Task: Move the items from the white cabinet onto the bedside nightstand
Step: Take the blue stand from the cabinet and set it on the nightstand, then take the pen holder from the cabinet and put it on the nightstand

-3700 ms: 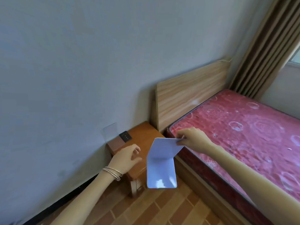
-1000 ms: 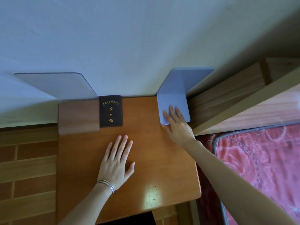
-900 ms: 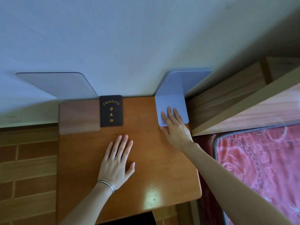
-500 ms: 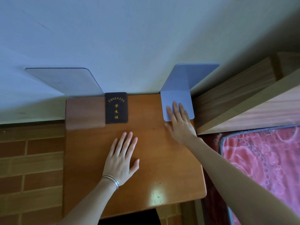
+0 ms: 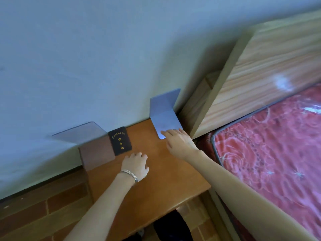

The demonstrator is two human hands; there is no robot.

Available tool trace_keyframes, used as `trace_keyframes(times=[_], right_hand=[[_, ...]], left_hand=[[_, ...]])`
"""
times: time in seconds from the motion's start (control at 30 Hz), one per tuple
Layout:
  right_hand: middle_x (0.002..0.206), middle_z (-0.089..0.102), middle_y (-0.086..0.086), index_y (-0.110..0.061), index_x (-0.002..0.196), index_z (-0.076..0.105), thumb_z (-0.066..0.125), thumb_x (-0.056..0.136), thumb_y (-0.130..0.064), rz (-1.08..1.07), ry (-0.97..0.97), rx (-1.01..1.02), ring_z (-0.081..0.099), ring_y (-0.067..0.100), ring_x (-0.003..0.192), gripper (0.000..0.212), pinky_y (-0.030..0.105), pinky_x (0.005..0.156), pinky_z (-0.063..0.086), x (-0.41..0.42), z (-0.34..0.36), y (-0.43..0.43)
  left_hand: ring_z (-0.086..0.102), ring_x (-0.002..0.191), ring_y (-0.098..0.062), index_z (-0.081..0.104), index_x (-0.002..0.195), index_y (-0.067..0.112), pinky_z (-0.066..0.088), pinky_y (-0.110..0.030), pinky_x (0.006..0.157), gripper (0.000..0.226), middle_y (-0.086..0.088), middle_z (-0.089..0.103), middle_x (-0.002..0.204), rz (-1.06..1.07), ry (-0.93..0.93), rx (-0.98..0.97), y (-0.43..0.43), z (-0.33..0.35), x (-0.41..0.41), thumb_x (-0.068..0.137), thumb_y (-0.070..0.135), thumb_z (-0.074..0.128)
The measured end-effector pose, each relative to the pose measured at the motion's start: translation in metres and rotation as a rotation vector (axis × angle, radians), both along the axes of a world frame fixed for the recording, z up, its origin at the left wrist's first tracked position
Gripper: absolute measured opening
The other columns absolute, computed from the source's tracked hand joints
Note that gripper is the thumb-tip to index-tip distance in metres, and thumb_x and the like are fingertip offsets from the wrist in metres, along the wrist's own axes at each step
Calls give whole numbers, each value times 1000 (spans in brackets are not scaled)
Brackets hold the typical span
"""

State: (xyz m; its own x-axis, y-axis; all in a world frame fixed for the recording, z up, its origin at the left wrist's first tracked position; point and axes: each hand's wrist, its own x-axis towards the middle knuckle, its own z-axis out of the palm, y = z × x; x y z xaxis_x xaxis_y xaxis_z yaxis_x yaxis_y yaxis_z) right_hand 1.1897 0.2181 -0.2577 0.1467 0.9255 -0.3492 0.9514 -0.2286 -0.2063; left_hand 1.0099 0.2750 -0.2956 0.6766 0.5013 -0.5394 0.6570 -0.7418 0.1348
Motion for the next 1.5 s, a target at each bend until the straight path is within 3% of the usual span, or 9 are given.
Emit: trace_keyframes(times=[0.23, 0.37, 0.43, 0.53, 0.8, 0.97, 1.1, 1.3, 1.5], right_hand=[[113, 64, 5, -14, 125, 54, 50, 86, -22, -176, -176, 219, 54, 26, 111, 40, 43, 102, 34, -18, 130, -83], [110, 66, 1, -16, 119, 59, 61, 81, -29, -409, -318, 303, 58, 22, 108, 40, 42, 100, 40, -41, 203, -161], [115, 64, 2, -16, 122, 56, 51, 85, -32, -539, -358, 324, 55, 23, 112, 40, 42, 100, 40, -59, 235, -207], [119, 61, 3, -15, 123, 54, 35, 88, -34, -767, -405, 291, 55, 23, 113, 45, 38, 94, 45, -96, 279, -282], [115, 63, -1, -16, 121, 55, 48, 86, -31, -1331, -621, 171, 57, 19, 107, 39, 34, 86, 49, -260, 351, -470], [114, 64, -1, -19, 119, 58, 38, 86, -38, -1693, -684, 28, 59, 17, 105, 43, 33, 85, 49, -412, 363, -546], [119, 62, 0, -21, 124, 55, 45, 88, -39, -1935, -663, -147, 56, 18, 110, 41, 35, 90, 47, -554, 374, -579], [119, 61, 2, -20, 123, 55, 40, 89, -41, -2215, -667, -322, 54, 21, 112, 42, 37, 92, 43, -760, 398, -600], [124, 57, 2, -18, 126, 52, 42, 92, -38, -2406, -685, -399, 49, 21, 117, 40, 38, 99, 37, -920, 419, -613]], left_hand=[[57, 103, -20, 53, 119, 23, 41, -32, 79, 34, 3, 62, 111, -331, -252, 164, 4, 150, 28, 90, 36, 42], [62, 73, -25, 67, 90, 14, 47, -34, 61, 22, -1, 67, 78, -614, -433, 209, -33, 229, 46, 76, 31, 62], [61, 63, -23, 68, 80, 15, 46, -32, 52, 23, 0, 65, 67, -769, -556, 225, -65, 263, 55, 69, 33, 59], [62, 64, -23, 70, 86, 13, 46, -32, 54, 36, 0, 65, 69, -980, -722, 183, -127, 311, 64, 71, 38, 48], [61, 64, -21, 71, 86, 16, 46, -32, 53, 44, 2, 66, 71, -1574, -925, 11, -331, 381, 35, 74, 41, 37], [62, 65, -22, 68, 79, 18, 48, -34, 54, 39, 3, 65, 70, -1927, -956, -127, -462, 399, -53, 72, 43, 39], [61, 65, -20, 67, 78, 19, 47, -32, 54, 38, 4, 63, 68, -2191, -989, -215, -551, 411, -165, 70, 43, 39], [62, 73, -22, 66, 85, 18, 47, -34, 58, 28, 2, 66, 76, -2452, -1049, -397, -634, 438, -354, 70, 41, 59], [64, 78, -19, 68, 87, 23, 51, -34, 65, 27, 6, 69, 81, -2599, -1090, -542, -689, 453, -514, 71, 45, 63]])
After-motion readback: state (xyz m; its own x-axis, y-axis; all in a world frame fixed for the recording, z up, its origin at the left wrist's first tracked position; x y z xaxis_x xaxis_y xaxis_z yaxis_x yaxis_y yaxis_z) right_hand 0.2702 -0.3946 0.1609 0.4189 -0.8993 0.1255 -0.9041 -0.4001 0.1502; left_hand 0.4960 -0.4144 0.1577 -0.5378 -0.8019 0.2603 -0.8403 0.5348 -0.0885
